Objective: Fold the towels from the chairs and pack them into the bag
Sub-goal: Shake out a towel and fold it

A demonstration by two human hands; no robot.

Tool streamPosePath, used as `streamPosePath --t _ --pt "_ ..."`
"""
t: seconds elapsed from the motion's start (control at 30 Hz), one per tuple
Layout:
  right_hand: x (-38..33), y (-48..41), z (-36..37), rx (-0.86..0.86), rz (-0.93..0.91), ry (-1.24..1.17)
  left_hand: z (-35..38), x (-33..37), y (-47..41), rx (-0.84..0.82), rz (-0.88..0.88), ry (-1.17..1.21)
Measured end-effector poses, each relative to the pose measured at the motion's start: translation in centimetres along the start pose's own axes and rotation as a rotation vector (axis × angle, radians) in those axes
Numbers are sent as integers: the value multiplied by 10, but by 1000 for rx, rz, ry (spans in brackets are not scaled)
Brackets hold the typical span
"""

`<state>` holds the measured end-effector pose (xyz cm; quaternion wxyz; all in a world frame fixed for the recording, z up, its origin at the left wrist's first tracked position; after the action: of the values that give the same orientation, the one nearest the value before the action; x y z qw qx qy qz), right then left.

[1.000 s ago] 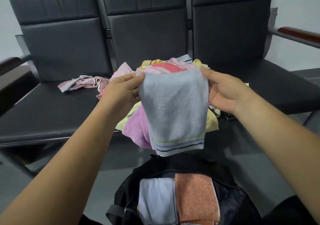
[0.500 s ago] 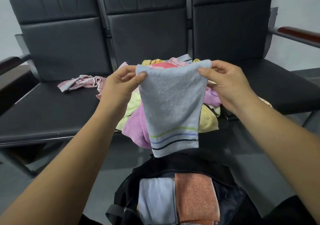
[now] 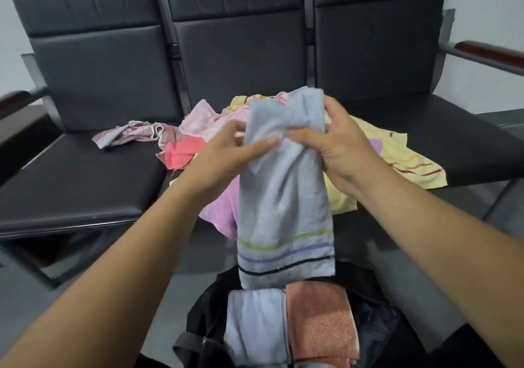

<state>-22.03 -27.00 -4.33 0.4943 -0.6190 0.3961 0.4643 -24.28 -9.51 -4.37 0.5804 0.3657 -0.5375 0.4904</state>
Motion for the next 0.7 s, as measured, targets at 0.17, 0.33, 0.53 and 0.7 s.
streamPosePath --t 0.17,0.33,0.53,0.7 --pt "3 -2 -19 127 144 -255 7 -27 9 -91 -233 15" --pt "23 -8 -13 -155 286 -264 9 -11 1 95 -132 489" --pt "34 0 -14 -236 246 -172 -15 -13 -4 217 -94 579" --pt "33 -9 -34 20 181 -114 -29 -14 -4 86 -137 214"
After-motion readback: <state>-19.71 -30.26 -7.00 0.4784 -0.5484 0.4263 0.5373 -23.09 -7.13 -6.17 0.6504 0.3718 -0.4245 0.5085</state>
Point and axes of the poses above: each hand's wrist, its own y-axis away from the middle knuckle, its own z-axis out of the palm, x = y × z, the point moved 6 cm from there along -y, towards the middle knuckle, and after that the axes turned 14 degrees about y, right-handed, at the moved point
